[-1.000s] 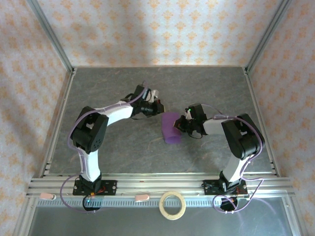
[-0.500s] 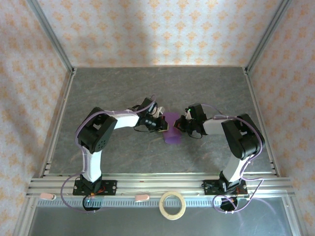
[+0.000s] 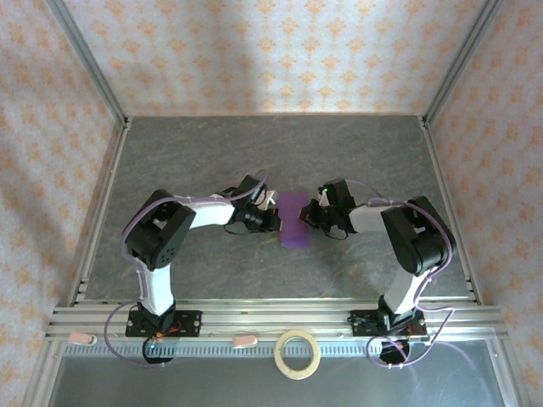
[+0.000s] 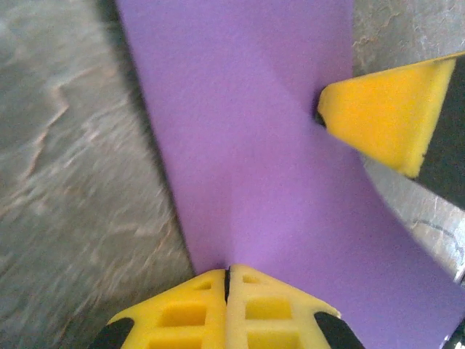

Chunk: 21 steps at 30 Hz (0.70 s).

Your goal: Fold a paper plane with a square sheet of paper (pick it up from the middle)

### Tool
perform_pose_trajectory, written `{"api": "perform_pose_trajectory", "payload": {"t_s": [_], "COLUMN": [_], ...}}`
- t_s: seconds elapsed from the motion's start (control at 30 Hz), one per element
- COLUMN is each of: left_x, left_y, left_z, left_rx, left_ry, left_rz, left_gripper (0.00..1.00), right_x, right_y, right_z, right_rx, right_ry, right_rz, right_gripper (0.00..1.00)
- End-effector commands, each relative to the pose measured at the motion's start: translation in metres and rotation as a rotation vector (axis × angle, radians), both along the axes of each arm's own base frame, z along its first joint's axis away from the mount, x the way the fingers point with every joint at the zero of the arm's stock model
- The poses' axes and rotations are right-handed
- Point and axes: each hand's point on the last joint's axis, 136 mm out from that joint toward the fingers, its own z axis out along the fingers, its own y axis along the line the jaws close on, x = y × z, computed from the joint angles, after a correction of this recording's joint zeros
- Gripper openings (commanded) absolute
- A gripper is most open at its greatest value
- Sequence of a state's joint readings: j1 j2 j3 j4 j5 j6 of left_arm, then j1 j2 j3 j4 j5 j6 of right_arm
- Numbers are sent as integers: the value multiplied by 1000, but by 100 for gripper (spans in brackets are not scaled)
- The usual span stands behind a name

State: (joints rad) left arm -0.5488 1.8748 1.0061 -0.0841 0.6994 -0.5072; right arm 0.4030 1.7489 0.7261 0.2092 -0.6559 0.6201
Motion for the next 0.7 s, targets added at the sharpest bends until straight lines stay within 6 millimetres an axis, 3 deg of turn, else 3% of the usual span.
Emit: {"api": "perform_pose_trajectory", "payload": {"t_s": [0.0,0.1,0.2,0.5,0.67], "left_x": [0,5,4,-19,-31], "left_y": [-4,-20,-30,-24,-6], "left_z": [29,50,54,10,-12], "left_rx": [-77,-191,-238,-151,-46], "left_ry": [4,2,12,92,104], "left_rz": [41,55,43,-16,-30], "left_gripper": [0,0,0,0,0], "right_x": [-34,-33,-33,-36,-35], "right_y": [-37,-37,-37,-38,-38], "right_z": [-47,-46,-47,-50,-50], "right_rx": [-189,-191,-193,-192,-185], "right_ry": [170,166,168,174,172], "right_rz": [-58,-58,-60,-63,-71], "right_gripper": [0,0,0,0,0]}}
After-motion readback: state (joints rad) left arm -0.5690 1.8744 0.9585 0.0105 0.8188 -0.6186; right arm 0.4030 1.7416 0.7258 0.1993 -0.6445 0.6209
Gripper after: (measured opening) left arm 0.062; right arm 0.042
